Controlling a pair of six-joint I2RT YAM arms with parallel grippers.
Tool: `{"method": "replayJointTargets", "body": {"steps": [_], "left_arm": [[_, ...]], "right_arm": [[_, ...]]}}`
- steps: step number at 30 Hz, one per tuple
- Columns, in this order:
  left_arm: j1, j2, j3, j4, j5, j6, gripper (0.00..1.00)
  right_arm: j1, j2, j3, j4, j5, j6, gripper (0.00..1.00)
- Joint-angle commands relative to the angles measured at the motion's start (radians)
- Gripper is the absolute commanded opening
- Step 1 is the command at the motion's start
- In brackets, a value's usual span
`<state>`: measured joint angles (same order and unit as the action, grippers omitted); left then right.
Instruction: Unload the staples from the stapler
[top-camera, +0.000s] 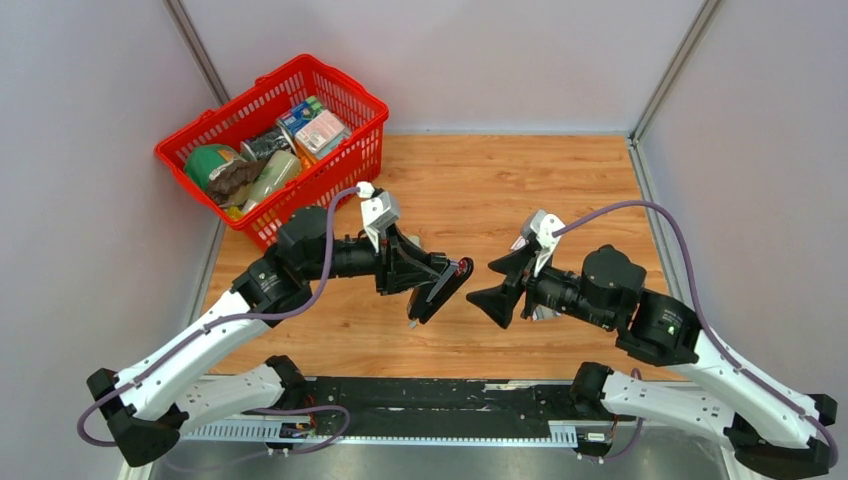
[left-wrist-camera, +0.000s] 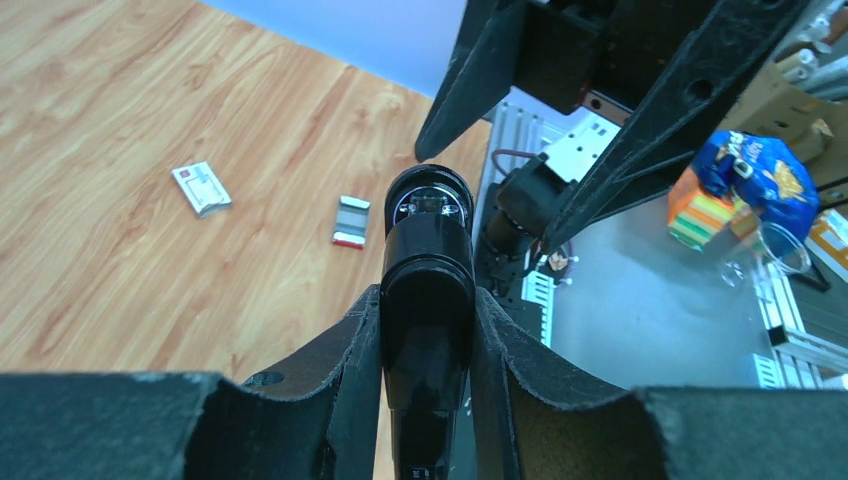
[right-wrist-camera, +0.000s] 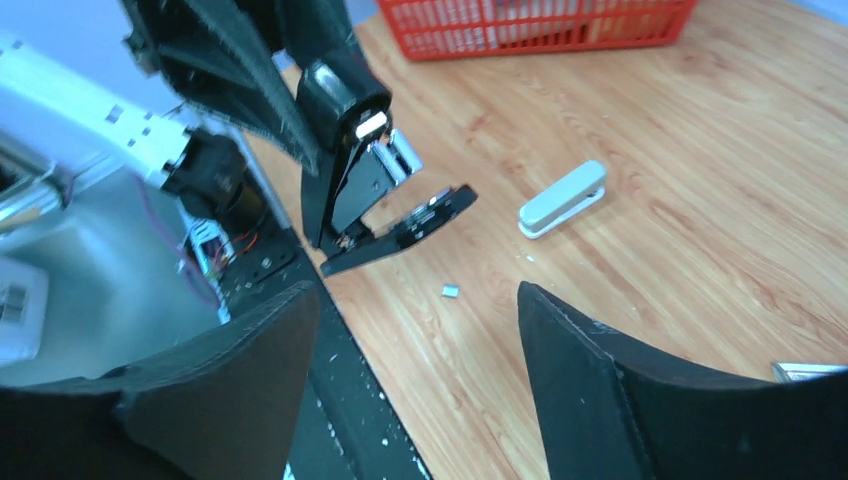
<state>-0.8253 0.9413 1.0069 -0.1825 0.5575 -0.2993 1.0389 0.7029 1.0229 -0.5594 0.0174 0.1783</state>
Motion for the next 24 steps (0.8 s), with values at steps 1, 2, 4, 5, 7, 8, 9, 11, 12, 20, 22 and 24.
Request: {"method": "replayJointTargets", "body": {"steps": [1, 2, 4, 5, 7, 8, 9, 11, 12, 20, 22, 24], "left_arm": [[-0.003, -0.07, 0.009, 0.13, 0.133, 0.019, 0.0], [-0.003, -0.078, 0.004, 0.149, 0.151, 0.009, 0.0], [-0.003, -0.084, -0.008, 0.175, 0.183, -0.007, 0.0], [-0.003, -0.085, -0.013, 0.178, 0.208, -0.012, 0.0], [-0.002, -0.091, -0.02, 0.218, 0.241, -0.027, 0.0], [-0.003, -0.091, -0.024, 0.231, 0.249, -0.037, 0.0], [-0.003, -0.093, -0.024, 0.233, 0.261, -0.04, 0.0], [-0.003, -0.095, -0.03, 0.236, 0.272, -0.046, 0.0], [-0.003, -0.096, -0.03, 0.242, 0.274, -0.05, 0.0], [-0.003, -0.087, -0.048, 0.296, 0.314, -0.089, 0.0], [-0.003, -0.088, -0.048, 0.298, 0.318, -0.09, 0.0], [-0.002, -0.088, -0.048, 0.301, 0.321, -0.093, 0.0]], "right_arm": [[-0.002, -0.039, 0.043, -0.031, -0.184, -0.011, 0.81], [-0.002, -0.045, 0.04, -0.03, -0.206, -0.013, 0.82], [-0.002, -0.057, 0.031, -0.017, -0.258, -0.025, 0.85], [-0.002, -0.062, 0.029, -0.008, -0.282, -0.029, 0.85], [0.0, -0.071, 0.023, 0.007, -0.336, -0.042, 0.87], [-0.002, -0.074, 0.025, 0.013, -0.353, -0.046, 0.87], [-0.002, -0.071, 0.026, 0.016, -0.37, -0.051, 0.88], [0.0, -0.057, 0.032, 0.024, -0.385, -0.054, 0.88], [-0.002, -0.051, 0.034, 0.029, -0.389, -0.054, 0.88], [-0.002, 0.001, 0.039, 0.088, -0.378, -0.074, 0.88], [-0.002, 0.003, 0.043, 0.102, -0.378, -0.079, 0.88], [-0.002, 0.007, 0.048, 0.116, -0.382, -0.08, 0.88]]}}
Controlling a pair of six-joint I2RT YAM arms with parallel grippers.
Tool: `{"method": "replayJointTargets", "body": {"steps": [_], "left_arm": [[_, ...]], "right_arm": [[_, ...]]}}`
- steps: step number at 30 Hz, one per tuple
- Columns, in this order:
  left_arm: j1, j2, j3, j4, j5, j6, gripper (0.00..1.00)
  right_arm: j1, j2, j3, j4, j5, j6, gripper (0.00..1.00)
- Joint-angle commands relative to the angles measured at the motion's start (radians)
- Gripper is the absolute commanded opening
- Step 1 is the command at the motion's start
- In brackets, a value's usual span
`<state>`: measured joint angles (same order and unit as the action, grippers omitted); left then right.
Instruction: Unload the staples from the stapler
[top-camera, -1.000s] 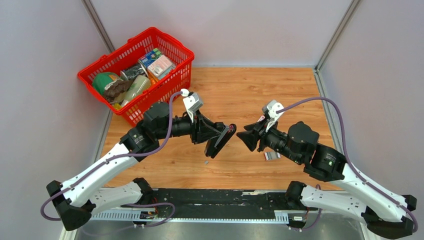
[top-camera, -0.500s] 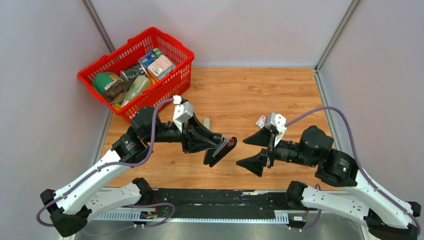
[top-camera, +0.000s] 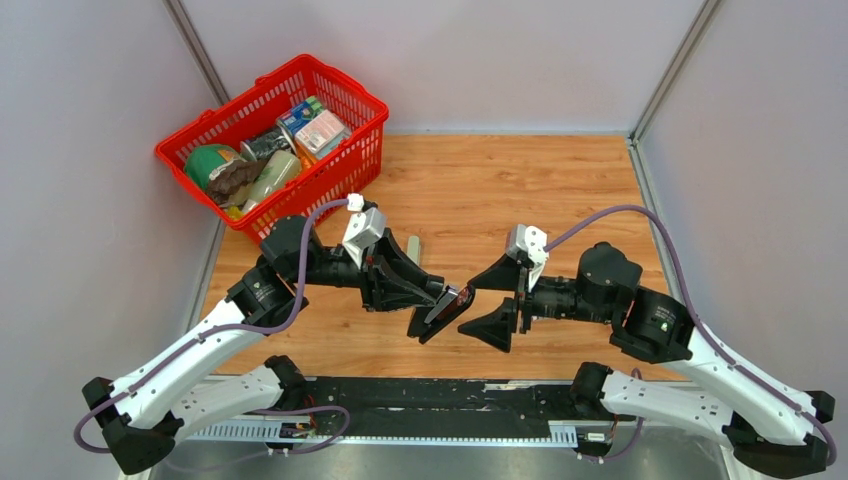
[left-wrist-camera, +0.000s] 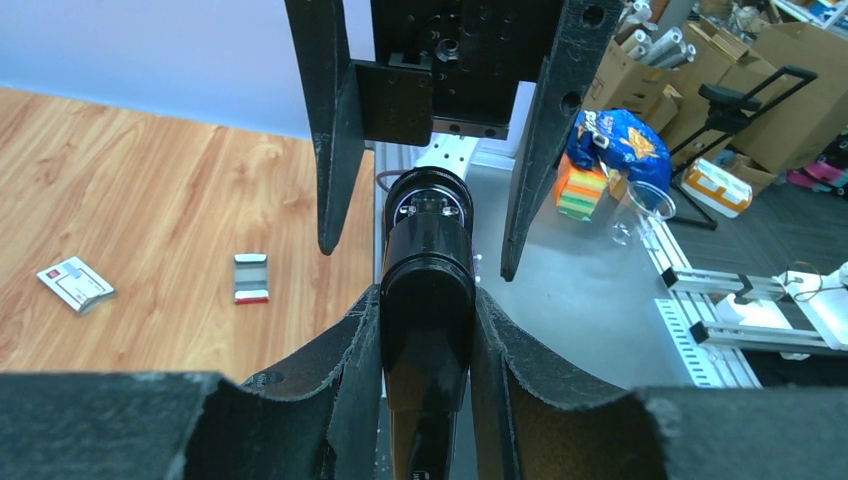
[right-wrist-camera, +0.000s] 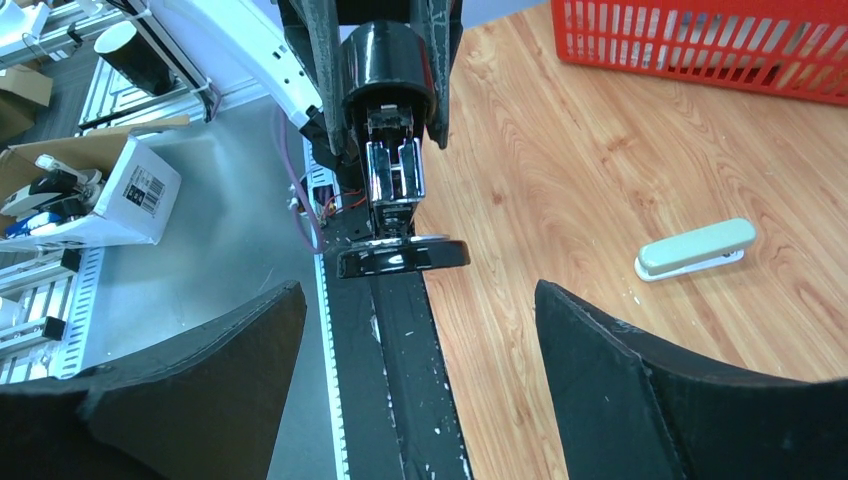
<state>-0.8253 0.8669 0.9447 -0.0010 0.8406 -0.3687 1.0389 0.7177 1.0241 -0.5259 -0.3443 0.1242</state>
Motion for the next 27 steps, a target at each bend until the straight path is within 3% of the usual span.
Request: {"method": "replayJointTargets", "body": {"steps": [1, 8, 12, 21, 27], "left_arm": [[-0.003, -0.014, 0.012, 0.125, 0.038, -0.027, 0.0], [-0.003, -0.009, 0.005, 0.136, 0.043, -0.033, 0.0], [-0.003, -0.011, 0.002, 0.141, 0.045, -0.033, 0.0], [-0.003, -0.016, 0.003, 0.136, 0.041, -0.033, 0.0], [-0.003, -0.005, 0.005, 0.148, 0.067, -0.039, 0.0]], "right_arm": [[0.0, -0.003, 0.05, 0.087, -0.025, -0.026, 0.88], [0.0, 0.011, 0.05, 0.124, -0.053, -0.015, 0.86], [0.0, 0.015, 0.047, 0.145, -0.068, -0.009, 0.81], [-0.002, 0.038, 0.051, 0.158, -0.101, -0.008, 0.55], [0.0, 0.055, 0.056, 0.19, -0.124, 0.0, 0.2]]}}
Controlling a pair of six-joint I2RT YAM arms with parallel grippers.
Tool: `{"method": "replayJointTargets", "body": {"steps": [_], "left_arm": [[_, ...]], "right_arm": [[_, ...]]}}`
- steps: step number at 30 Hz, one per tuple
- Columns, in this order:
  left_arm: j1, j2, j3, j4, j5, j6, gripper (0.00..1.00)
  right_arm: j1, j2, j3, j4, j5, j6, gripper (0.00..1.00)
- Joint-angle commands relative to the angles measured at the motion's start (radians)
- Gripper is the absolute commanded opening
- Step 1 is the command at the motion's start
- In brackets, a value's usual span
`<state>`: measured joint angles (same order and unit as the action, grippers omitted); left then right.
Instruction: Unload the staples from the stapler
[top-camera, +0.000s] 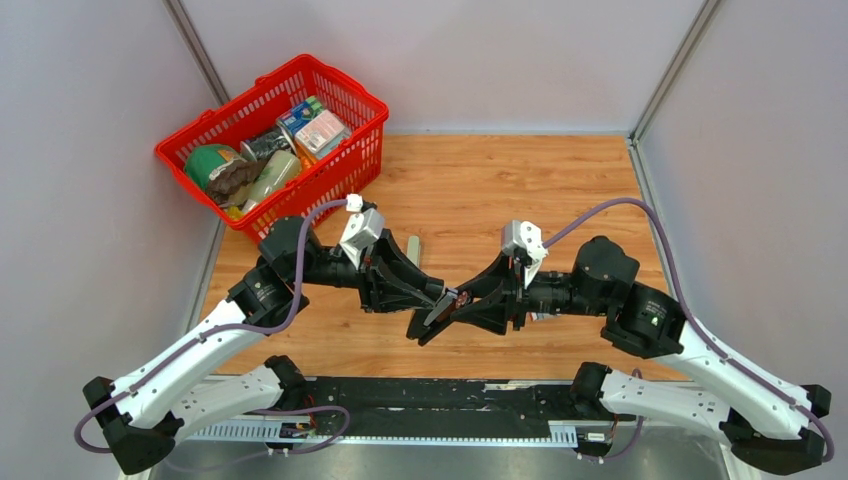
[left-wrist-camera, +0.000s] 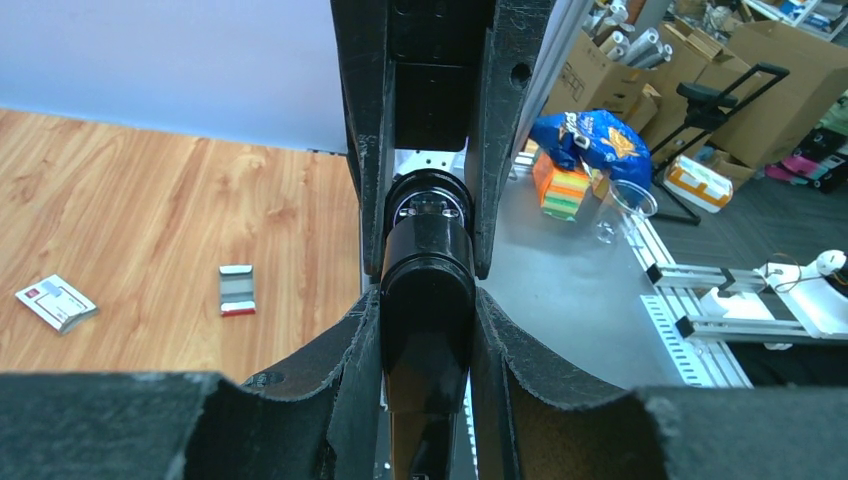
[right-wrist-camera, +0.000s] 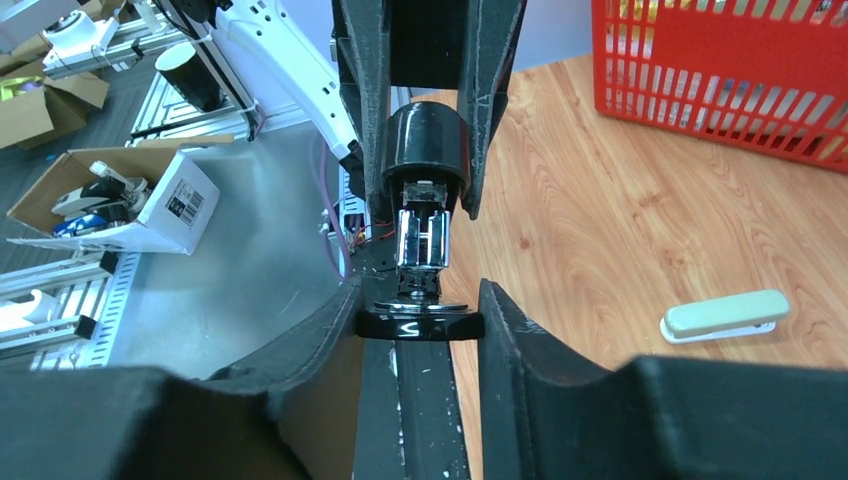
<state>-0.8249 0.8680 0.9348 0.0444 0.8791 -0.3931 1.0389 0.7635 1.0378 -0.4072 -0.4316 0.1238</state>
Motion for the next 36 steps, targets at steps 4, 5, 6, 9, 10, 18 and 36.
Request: {"method": "replayJointTargets", "body": {"steps": [4, 5, 6, 9, 10, 18, 36], "left_arm": [[-0.003, 0.019, 0.01, 0.135, 0.073, -0.027, 0.0], [-0.003, 0.031, 0.009, 0.141, 0.081, -0.035, 0.0], [-0.005, 0.037, 0.006, 0.162, 0.098, -0.044, 0.0], [-0.025, 0.081, 0.013, 0.192, 0.132, -0.056, 0.0], [-0.032, 0.103, 0.015, 0.193, 0.145, -0.05, 0.0], [-0.114, 0.18, 0.041, 0.129, 0.155, 0.023, 0.0], [-0.132, 0.152, 0.114, -0.181, -0.238, 0.169, 0.0]], "right_arm": [[-0.002, 0.04, 0.064, 0.097, -0.082, 0.005, 0.07], [-0.002, 0.049, 0.068, 0.106, -0.094, 0.007, 0.03], [0.0, 0.06, 0.071, 0.119, -0.116, 0.011, 0.0], [0.0, 0.092, 0.079, 0.174, -0.162, 0.016, 0.0], [-0.002, 0.105, 0.085, 0.191, -0.176, 0.016, 0.0], [-0.002, 0.18, 0.139, 0.278, -0.263, 0.022, 0.0], [-0.002, 0.122, 0.079, 0.228, -0.18, 0.011, 0.0]]}}
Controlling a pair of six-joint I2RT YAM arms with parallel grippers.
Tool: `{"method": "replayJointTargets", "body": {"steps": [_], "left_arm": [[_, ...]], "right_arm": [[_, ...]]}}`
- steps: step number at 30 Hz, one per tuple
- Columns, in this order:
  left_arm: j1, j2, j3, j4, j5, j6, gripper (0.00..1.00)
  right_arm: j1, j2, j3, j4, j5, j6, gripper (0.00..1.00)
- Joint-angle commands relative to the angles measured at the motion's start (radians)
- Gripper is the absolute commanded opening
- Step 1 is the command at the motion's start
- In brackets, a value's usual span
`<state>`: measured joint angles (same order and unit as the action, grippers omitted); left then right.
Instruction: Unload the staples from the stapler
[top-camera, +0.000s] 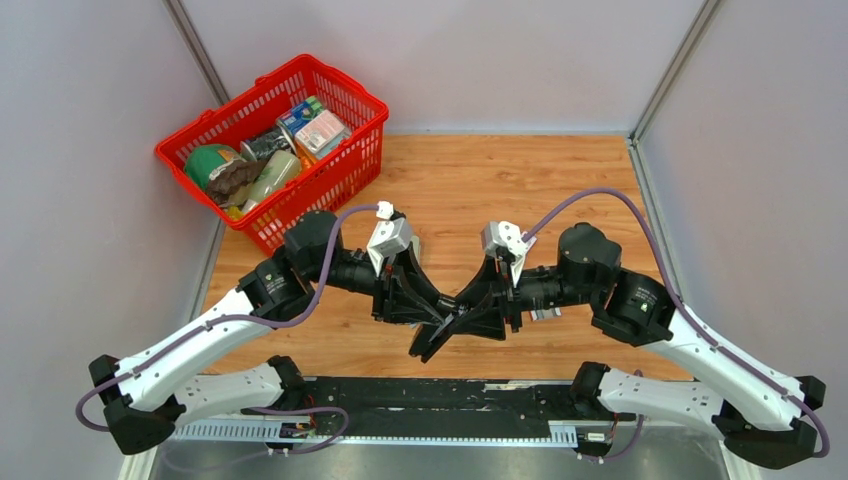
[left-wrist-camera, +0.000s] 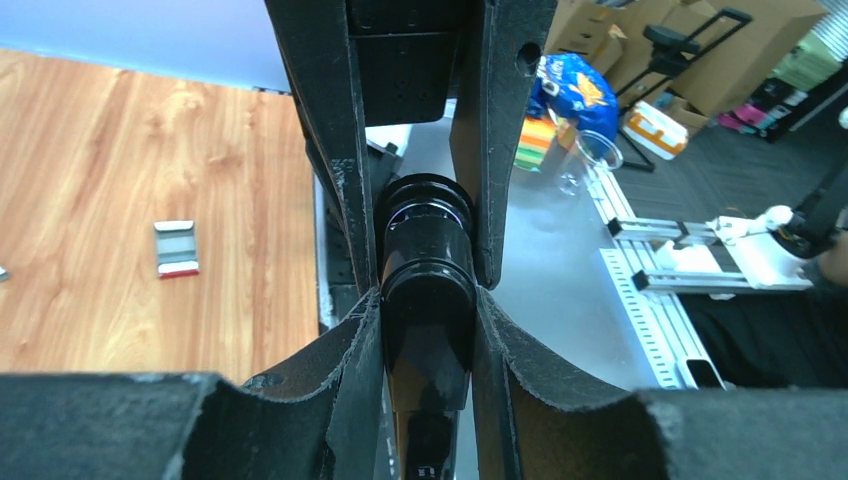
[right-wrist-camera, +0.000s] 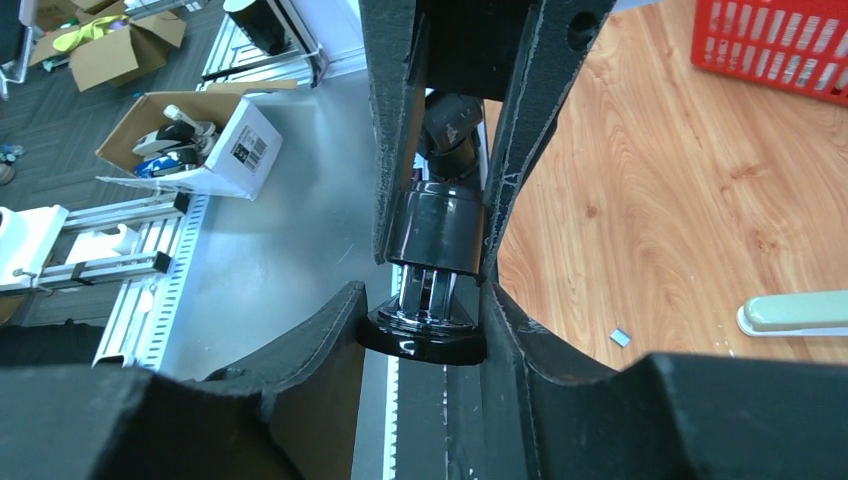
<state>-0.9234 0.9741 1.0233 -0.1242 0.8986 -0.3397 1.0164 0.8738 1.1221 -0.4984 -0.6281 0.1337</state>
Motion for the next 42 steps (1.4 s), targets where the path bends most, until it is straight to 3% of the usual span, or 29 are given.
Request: {"method": "replayJointTargets", "body": {"steps": [1, 8, 16, 20, 25, 31, 42], "left_arm": [[-0.032, 0.049, 0.023, -0.011, -0.262, 0.116, 0.0], [-0.032, 0.052, 0.021, 0.003, -0.257, 0.11, 0.0], [-0.032, 0.029, 0.029, -0.002, -0.26, 0.114, 0.0], [-0.032, 0.015, 0.029, -0.006, -0.273, 0.117, 0.0], [-0.032, -0.009, 0.04, -0.02, -0.294, 0.131, 0.0], [-0.032, -0.023, 0.066, -0.057, -0.31, 0.154, 0.0], [-0.032, -0.034, 0.095, -0.135, -0.401, 0.191, 0.0]], "right_arm": [[0.021, 0.002, -0.013, 0.317, 0.022, 0.001, 0.0], [0.021, -0.036, -0.038, 0.282, 0.05, -0.011, 0.03], [0.021, -0.053, -0.064, 0.278, 0.064, -0.011, 0.3], [0.022, -0.062, -0.067, 0.264, 0.082, -0.017, 0.55], [0.021, -0.081, -0.077, 0.248, 0.117, -0.025, 0.73], [0.021, -0.101, -0.084, 0.212, 0.209, -0.043, 0.8], [0.021, -0.203, -0.136, 0.184, 0.687, -0.016, 0.89]]}}
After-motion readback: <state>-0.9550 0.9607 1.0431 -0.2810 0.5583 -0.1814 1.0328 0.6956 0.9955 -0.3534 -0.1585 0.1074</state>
